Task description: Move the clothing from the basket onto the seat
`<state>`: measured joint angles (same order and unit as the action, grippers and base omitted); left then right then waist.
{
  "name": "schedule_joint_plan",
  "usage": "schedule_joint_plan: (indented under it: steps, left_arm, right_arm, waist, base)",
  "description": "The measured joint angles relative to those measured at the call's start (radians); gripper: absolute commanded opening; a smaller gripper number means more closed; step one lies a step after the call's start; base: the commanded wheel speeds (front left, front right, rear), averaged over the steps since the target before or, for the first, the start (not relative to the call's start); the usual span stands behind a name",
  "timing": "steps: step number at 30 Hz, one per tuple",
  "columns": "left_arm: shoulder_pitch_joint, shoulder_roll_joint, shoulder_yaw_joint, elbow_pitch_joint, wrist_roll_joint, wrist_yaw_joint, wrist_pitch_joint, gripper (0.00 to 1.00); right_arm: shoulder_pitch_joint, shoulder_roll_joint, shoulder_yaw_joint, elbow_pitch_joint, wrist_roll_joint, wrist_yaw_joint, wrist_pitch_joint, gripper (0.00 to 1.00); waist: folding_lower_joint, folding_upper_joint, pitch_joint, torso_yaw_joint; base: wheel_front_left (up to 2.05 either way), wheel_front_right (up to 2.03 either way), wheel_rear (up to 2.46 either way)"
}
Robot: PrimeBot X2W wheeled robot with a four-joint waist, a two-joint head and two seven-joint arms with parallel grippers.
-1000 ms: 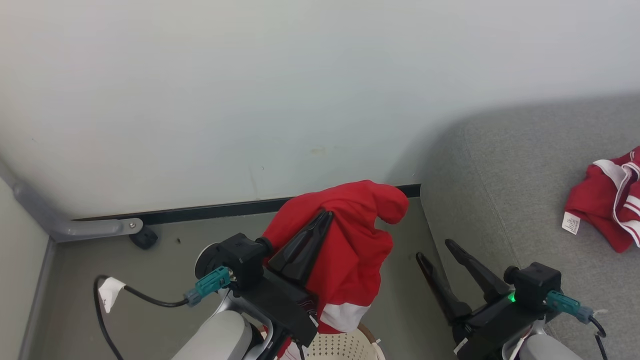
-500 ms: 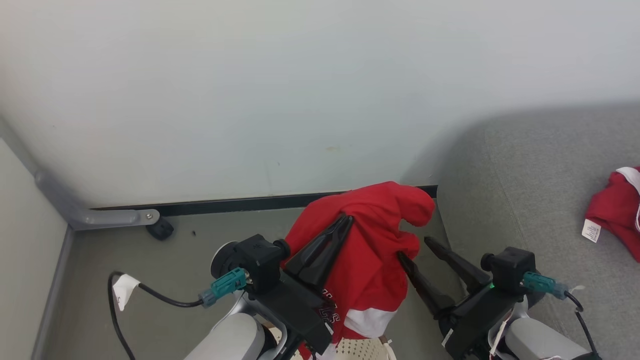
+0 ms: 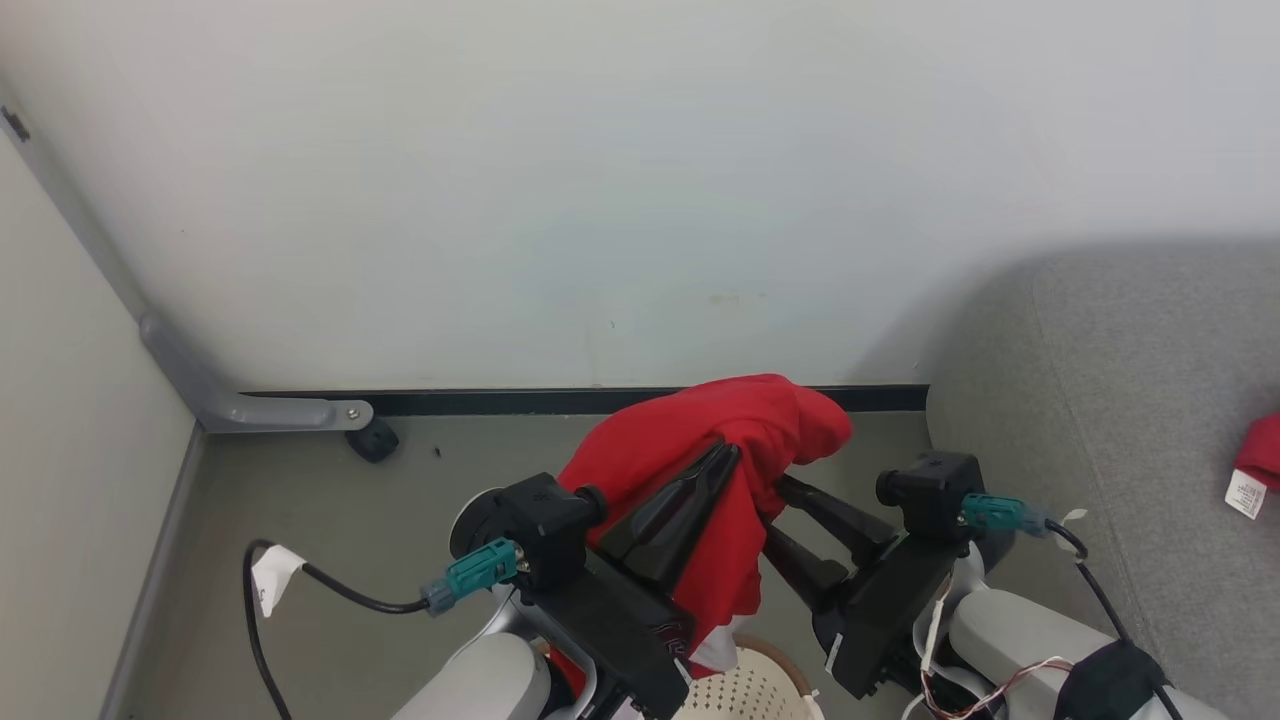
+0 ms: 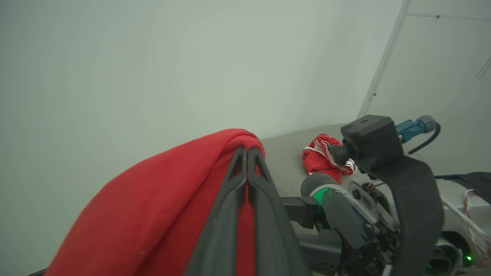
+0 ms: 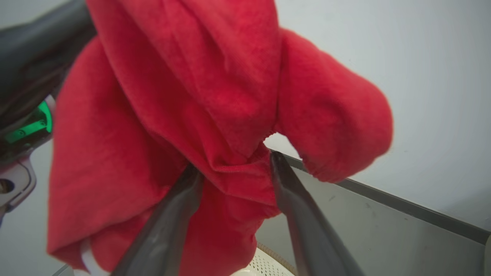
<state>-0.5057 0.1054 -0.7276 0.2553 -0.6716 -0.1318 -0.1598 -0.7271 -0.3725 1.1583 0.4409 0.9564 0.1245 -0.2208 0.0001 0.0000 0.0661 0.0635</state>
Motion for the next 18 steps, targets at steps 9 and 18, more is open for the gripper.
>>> schedule_joint_plan:
  steps: [9,18]
  left_arm:
    - [0.000,0.011,0.004,-0.002,-0.002,0.000,0.000,0.00]
    - [0.001,0.019,0.013,0.003,-0.006,0.009,0.001,0.00]
  right_arm:
    - [-0.068,0.016,0.098,0.037,0.058,0.000,-0.001,0.00]
    - [-0.085,0.003,0.111,0.047,0.122,0.000,-0.016,0.00]
  waist:
    - [0.0000,0.0000,-0.001,0.020]
    - [0.0000,0.0000,-0.003,0.011]
  base:
    - [0.00,0.00,0.00]
    - [0.00,0.00,0.00]
